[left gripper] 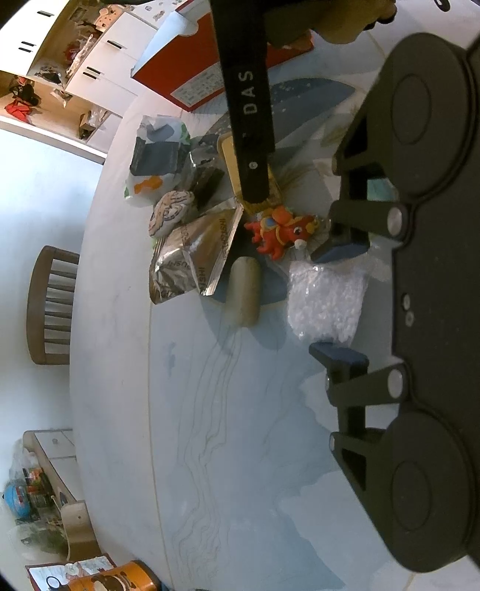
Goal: Organize objects
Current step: 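Grasp the bubble-wrap bag with the left tool while the right tool grasps the yellow card box, then carry the bubble-wrap bag and yellow box with both tools into the red box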
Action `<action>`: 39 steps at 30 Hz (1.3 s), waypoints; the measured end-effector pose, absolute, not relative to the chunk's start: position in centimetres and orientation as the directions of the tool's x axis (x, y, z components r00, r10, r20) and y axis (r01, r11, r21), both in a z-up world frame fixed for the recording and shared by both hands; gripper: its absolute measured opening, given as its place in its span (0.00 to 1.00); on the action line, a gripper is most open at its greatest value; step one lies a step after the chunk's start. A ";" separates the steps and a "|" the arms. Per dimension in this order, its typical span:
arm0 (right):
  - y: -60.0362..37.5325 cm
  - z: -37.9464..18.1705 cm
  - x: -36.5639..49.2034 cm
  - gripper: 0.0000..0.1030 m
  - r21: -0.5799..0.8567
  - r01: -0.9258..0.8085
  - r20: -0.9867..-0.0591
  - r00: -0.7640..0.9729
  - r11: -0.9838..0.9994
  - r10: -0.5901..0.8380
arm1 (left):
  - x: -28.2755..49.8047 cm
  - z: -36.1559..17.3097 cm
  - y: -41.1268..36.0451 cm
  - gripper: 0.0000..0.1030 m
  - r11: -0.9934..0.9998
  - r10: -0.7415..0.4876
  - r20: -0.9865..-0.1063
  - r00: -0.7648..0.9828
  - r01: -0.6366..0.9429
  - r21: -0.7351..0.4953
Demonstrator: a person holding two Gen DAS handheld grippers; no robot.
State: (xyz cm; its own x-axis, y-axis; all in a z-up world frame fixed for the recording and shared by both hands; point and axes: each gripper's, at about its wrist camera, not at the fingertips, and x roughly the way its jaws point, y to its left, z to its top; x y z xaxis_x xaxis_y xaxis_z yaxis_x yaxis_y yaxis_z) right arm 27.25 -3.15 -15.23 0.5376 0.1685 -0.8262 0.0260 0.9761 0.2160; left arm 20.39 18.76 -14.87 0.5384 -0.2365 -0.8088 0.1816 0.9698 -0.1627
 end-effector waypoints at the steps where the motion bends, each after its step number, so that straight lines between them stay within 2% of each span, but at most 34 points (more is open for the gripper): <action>1: -3.2 -15.0 27.1 0.70 0.217 0.028 -0.824 0.541 0.976 0.168 | 20.3 -14.8 18.7 0.43 0.970 -0.235 -0.809 0.538 0.183 -0.161; 15: -5.2 -10.2 23.1 0.70 0.260 0.032 -0.784 0.591 0.965 0.192 | 18.6 -11.4 18.0 0.41 0.965 -0.251 -0.785 0.567 0.208 -0.159; 25: -7.2 -5.6 19.3 0.70 0.277 0.028 -0.749 0.632 0.961 0.197 | 17.4 -6.5 16.0 0.41 0.943 -0.328 -0.725 0.606 0.260 -0.209; 32: -10.2 -3.0 16.4 0.70 0.280 0.057 -0.722 0.670 0.958 0.171 | 16.9 -3.3 12.8 0.41 0.918 -0.388 -0.668 0.635 0.327 -0.223; 39: -14.0 -2.0 14.0 0.70 0.270 0.109 -0.712 0.691 0.957 0.122 | 17.0 -2.1 8.6 0.41 0.895 -0.430 -0.657 0.619 0.387 -0.221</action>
